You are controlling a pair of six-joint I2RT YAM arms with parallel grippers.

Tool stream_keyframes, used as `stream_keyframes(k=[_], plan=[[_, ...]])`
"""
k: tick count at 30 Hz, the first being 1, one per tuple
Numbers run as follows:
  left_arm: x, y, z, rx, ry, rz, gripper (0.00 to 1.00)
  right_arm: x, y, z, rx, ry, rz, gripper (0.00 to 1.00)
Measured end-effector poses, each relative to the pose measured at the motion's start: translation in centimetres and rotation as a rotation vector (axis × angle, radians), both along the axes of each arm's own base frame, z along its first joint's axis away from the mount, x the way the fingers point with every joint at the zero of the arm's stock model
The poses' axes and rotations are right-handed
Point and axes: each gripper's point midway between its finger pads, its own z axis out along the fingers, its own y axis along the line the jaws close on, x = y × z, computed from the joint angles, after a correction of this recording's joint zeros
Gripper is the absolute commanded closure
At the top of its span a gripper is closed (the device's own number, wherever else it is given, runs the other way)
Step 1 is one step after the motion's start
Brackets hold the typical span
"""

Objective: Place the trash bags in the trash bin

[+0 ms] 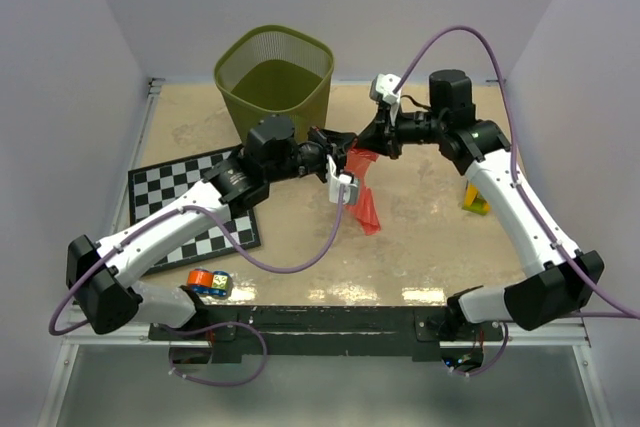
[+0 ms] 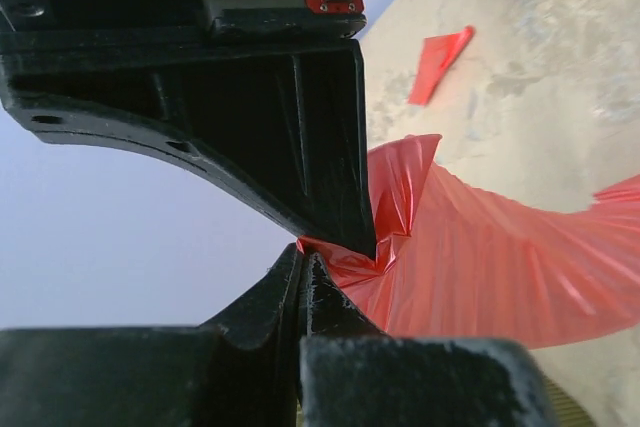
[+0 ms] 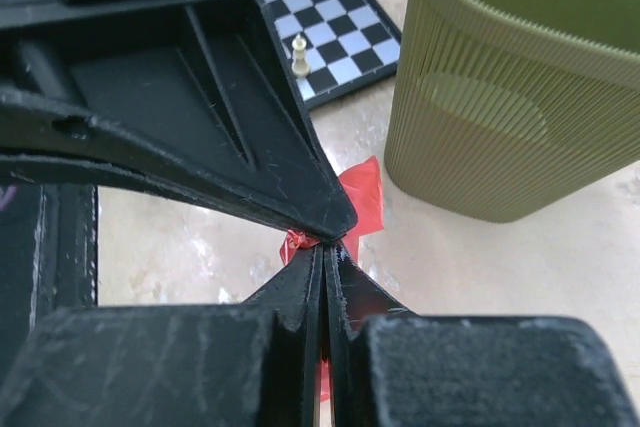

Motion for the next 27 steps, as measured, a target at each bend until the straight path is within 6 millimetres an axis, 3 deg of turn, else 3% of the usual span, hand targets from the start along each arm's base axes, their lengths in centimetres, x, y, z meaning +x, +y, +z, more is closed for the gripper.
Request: stream_keyframes(k=[3,6,10,14,18,21,24,27], plan=[[0.0,0.4,1.0,0.008,-0.112,0.010,1.00,0.5,0.1,0.9,0.025,-0.012,-0.043,1.00],[-0.3,0.1,1.4,0.027,-0.193,0.005,1.00,0.7,0.0,0.2,0.020,-0.017,-0.067,1.00],[0.8,0.0,0.8,0.066,-0.252,0.051,1.00,-0.8,0.5,-0.6,0.038,0.030,-0.001,1.00],[2.5,0.3,0.1,0.093,-0.306,0.110,1.00,-2.1,1.0,1.7,0.105,0.055,0.046,1.00],[2.1,0.6,0.0,0.086,-0.349,0.106,1.00,-1.5,0.8,3.2,0.123,0.018,-0.001,1.00],[1.7,0.6,0.4,0.064,-0.378,0.102,1.00,-0.7,0.4,2.4,0.093,-0.010,-0.050,1.00],[1.0,-0.2,2.0,0.011,-0.423,0.082,1.00,0.1,-0.2,-0.2,0.032,-0.004,-0.096,1.00],[0.8,-0.8,1.5,0.016,-0.414,0.071,1.00,0.1,-0.1,-0.9,0.016,-0.001,-0.091,1.00]])
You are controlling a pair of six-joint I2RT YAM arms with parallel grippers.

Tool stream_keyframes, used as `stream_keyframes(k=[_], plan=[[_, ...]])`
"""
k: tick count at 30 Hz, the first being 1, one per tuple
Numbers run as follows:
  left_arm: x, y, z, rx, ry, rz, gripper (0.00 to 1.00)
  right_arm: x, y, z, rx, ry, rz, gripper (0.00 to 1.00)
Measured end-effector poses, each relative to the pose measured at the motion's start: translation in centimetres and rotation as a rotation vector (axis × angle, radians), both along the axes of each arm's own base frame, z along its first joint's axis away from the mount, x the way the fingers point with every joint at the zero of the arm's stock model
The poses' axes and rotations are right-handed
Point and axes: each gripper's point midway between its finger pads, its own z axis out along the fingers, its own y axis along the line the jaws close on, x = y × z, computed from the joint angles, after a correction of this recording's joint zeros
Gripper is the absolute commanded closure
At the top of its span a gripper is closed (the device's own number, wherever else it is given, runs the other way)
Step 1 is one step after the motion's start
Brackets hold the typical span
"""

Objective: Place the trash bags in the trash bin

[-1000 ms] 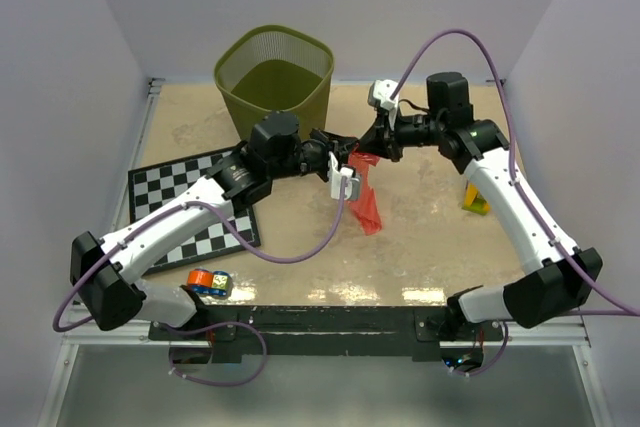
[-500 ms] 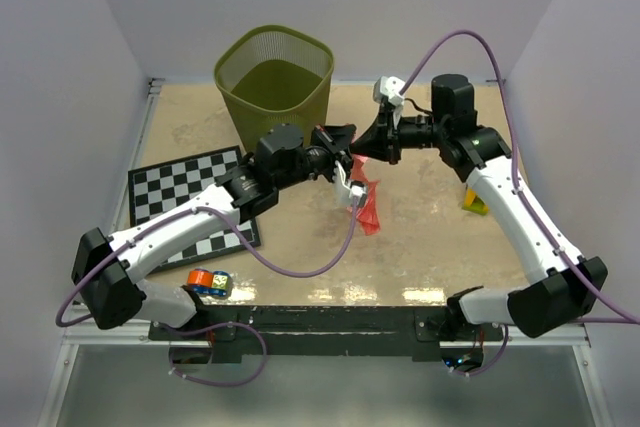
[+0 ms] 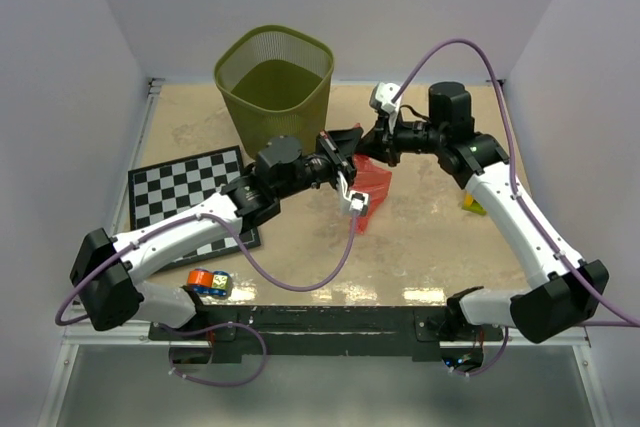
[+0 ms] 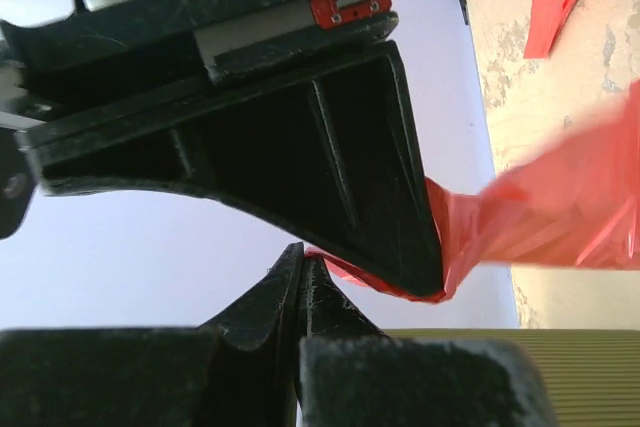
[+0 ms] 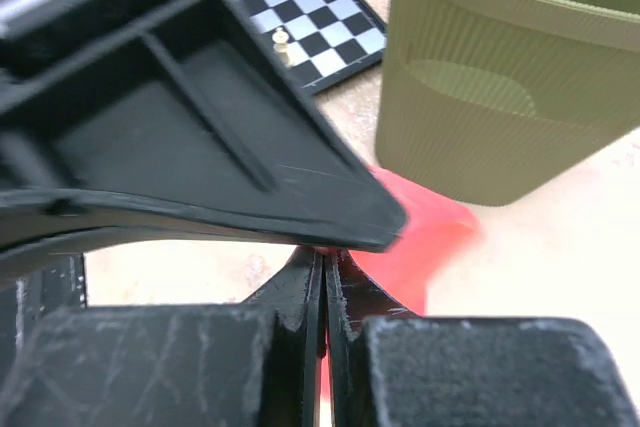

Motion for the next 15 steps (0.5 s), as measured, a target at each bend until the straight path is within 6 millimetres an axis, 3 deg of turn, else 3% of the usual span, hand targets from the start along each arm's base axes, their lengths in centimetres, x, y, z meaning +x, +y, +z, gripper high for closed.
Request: stream_keyframes(k=[4,8,12,15], plan=[[0.1,-0.1,-0.1,-0.008,-0.007,0.001,1.00,-0.6,0.3,1.0,0.012,-0.004,0.021,1.00],[0.0,0.5,0.2,-0.003,-0.020,0.013,1.00,0.2,0.0,2.5,0.013,-0.039,-0.033,1.00],[-0.2,0.8,-1.1,0.052,0.007,0.019,1.00,1.9,-1.1,1.9,-0.031,-0.072,-0.132,1.00],[-0.1,0.7,-2.7,0.097,0.036,0.024,1.00,1.9,-1.2,1.4,-0.043,-0.062,-0.139,1.00]])
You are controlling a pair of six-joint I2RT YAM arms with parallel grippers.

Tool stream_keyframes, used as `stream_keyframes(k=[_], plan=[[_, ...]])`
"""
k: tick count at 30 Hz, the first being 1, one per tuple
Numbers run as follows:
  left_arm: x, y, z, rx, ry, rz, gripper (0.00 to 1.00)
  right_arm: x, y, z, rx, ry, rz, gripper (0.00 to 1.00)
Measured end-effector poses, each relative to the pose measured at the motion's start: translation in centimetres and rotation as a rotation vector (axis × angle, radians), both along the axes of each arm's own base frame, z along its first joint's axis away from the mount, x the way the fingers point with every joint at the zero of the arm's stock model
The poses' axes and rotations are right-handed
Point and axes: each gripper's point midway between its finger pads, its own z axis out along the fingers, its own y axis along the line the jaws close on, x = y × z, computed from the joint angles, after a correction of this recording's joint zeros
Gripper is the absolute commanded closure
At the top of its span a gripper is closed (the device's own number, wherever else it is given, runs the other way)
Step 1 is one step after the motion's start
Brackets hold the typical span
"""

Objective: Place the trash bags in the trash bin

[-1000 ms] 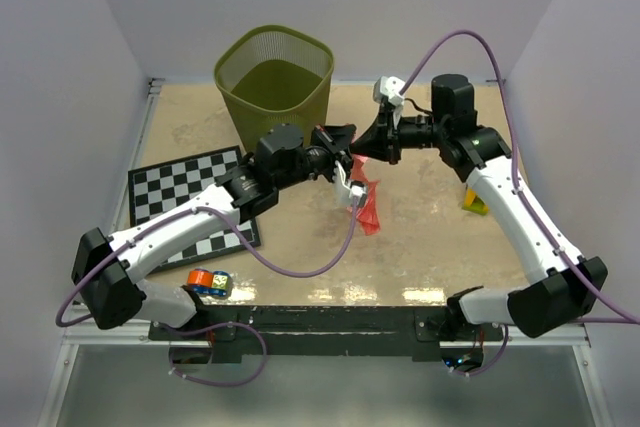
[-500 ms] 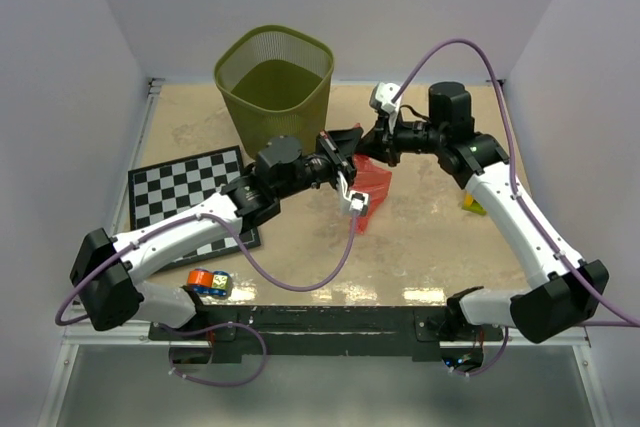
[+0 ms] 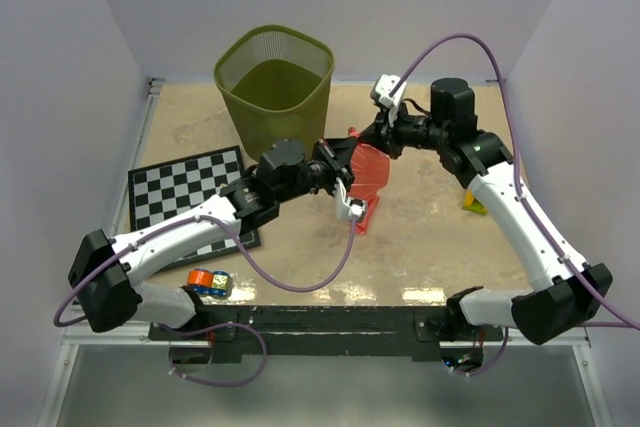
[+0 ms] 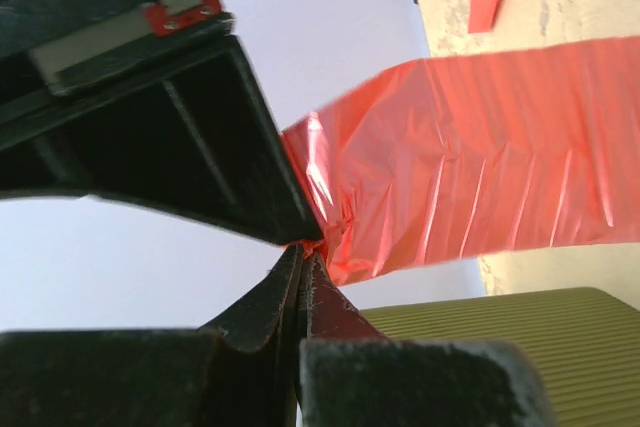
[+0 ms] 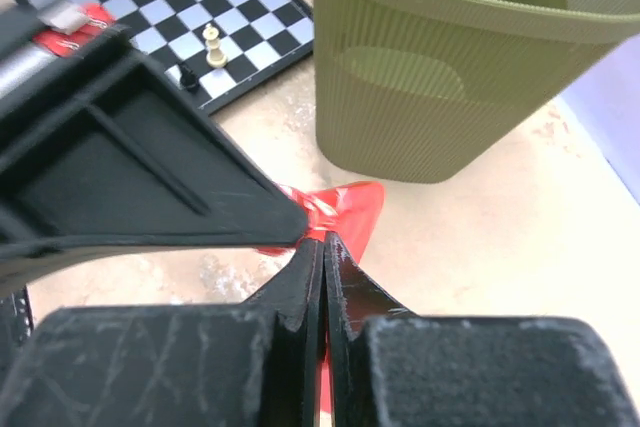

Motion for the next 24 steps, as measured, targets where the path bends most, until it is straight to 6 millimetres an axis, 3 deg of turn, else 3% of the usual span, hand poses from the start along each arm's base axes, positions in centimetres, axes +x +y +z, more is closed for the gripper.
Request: stream_keyframes(k=[4,7,11,14,20,24], plan=[[0.8,0.1,-1.4,0.034,0.017,0.036,1.00,-1.7,0.6,-0.3,-0.029,-0.006,0.070,1.00],[1.6,0.1,-2.4,0.053,0.029,0.066,1.00,-3.3,1.5,0.9,-0.023,-0.007,0.109,1.00],[1.2,-0.3,-1.5,0.004,0.034,0.059,1.00,-2.2,1.3,1.5,-0.010,-0.010,0.029,1.00],[0.4,-0.1,-1.1,-0.046,0.063,0.047,1.00,-1.6,1.3,0.8,-0.006,-0.007,-0.011,1.00],[0.4,0.2,-1.5,-0.083,0.129,0.069,1.00,-3.8,2.8,1.5,-0.019,-0.044,0.125,1.00],[-0.3,0.4,-1.2,-0.121,0.150,0.061,1.00,-2.7,2.4,1.3,-0.031,-0.070,0.069,1.00]])
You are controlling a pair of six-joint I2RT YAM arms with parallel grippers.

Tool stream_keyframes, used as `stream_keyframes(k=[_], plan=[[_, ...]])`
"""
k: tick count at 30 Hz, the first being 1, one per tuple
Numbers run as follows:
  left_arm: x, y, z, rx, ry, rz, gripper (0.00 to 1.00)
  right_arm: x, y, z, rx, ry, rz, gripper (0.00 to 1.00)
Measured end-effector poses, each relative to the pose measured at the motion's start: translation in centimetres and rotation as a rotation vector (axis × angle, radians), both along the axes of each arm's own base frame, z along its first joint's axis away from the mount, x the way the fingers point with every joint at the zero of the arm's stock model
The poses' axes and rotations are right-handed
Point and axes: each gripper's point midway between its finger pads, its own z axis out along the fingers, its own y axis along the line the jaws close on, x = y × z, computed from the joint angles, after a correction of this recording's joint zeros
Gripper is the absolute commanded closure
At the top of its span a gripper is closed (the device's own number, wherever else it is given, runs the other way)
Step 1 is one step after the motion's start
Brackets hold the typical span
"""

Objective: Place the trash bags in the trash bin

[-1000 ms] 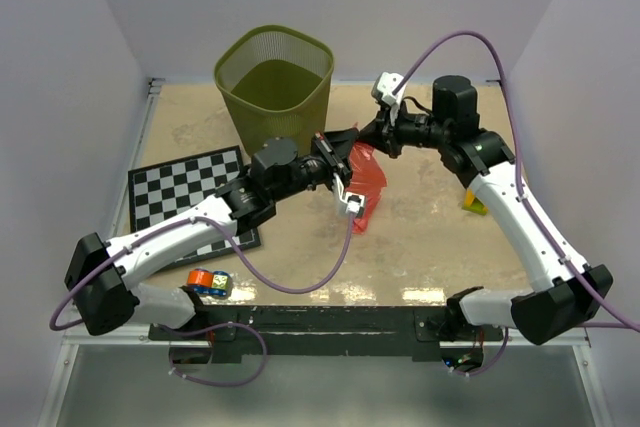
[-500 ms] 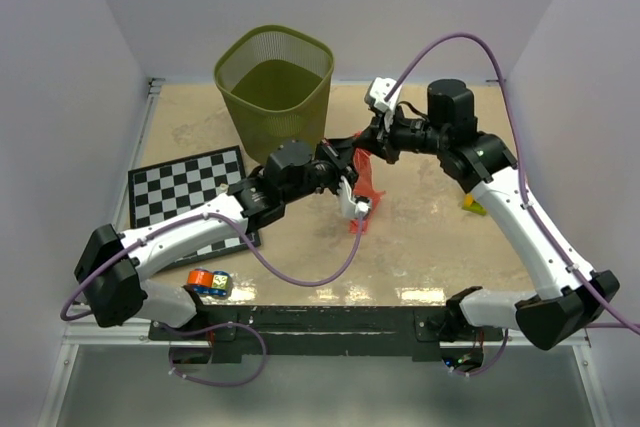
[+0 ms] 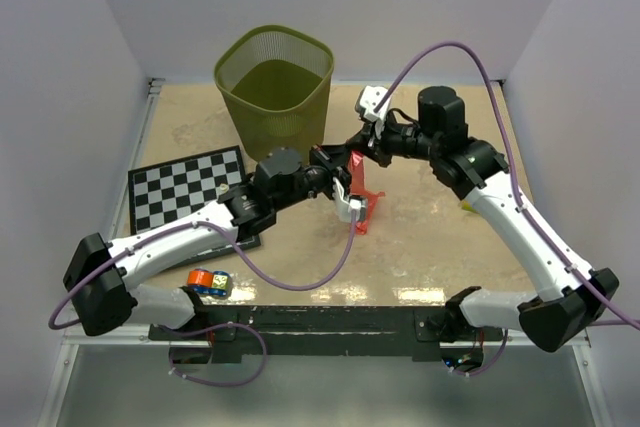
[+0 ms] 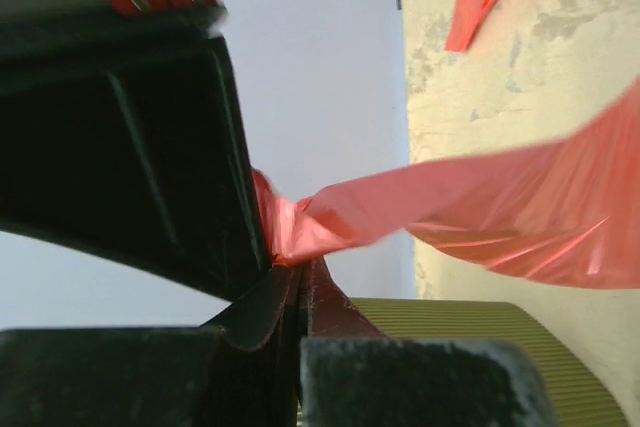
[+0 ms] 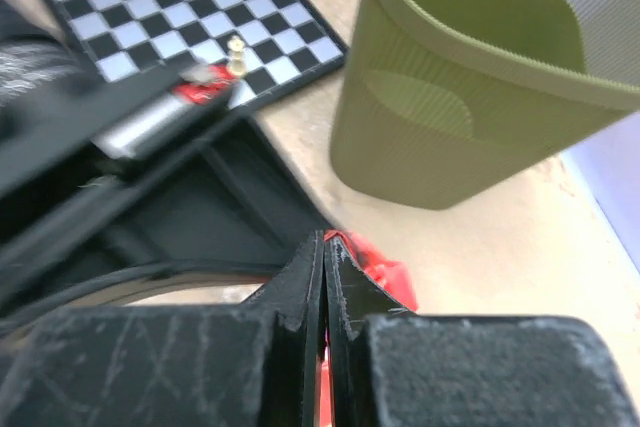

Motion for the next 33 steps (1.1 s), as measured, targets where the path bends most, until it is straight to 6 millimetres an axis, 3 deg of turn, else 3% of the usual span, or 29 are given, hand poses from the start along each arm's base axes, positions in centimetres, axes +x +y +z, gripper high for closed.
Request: stream_keyframes(k=[6,13,16,19,24,27,30,33], plan=[[-1.1,0.2,-1.7,0.009,0.087,0.014,1.00,0.7,-0.3,-2.6,-0.034,0.006,-0.053,1.00],[-0.1,1.3,-1.3,-0.032,0.094,0.052,1.00,-1.2,0.2,-0.3,-0.001,-0.024,0.044,1.00],[-1.7,1.8,-0.6,-0.069,0.104,0.029,1.00,0.2,0.4,0.2,0.014,-0.025,-0.017,1.00],[-3.5,1.7,1.7,-0.134,0.082,0.011,1.00,1.3,0.4,-1.9,-0.023,0.024,-0.061,1.00],[-1.6,1.9,1.9,-0.167,0.072,0.073,1.00,1.0,0.4,-2.7,-0.054,0.033,-0.055,1.00],[0.6,2.7,1.9,-0.181,0.062,0.122,1.00,-0.1,0.4,-2.6,-0.052,0.051,-0.008,1.00],[2.0,4.0,1.0,-0.171,0.066,0.164,1.00,-1.0,0.8,-0.7,-0.015,0.033,0.031,1.00],[1.1,3.8,0.2,-0.160,0.076,0.129,1.00,-0.9,1.0,1.3,0.028,-0.009,0.029,1.00]])
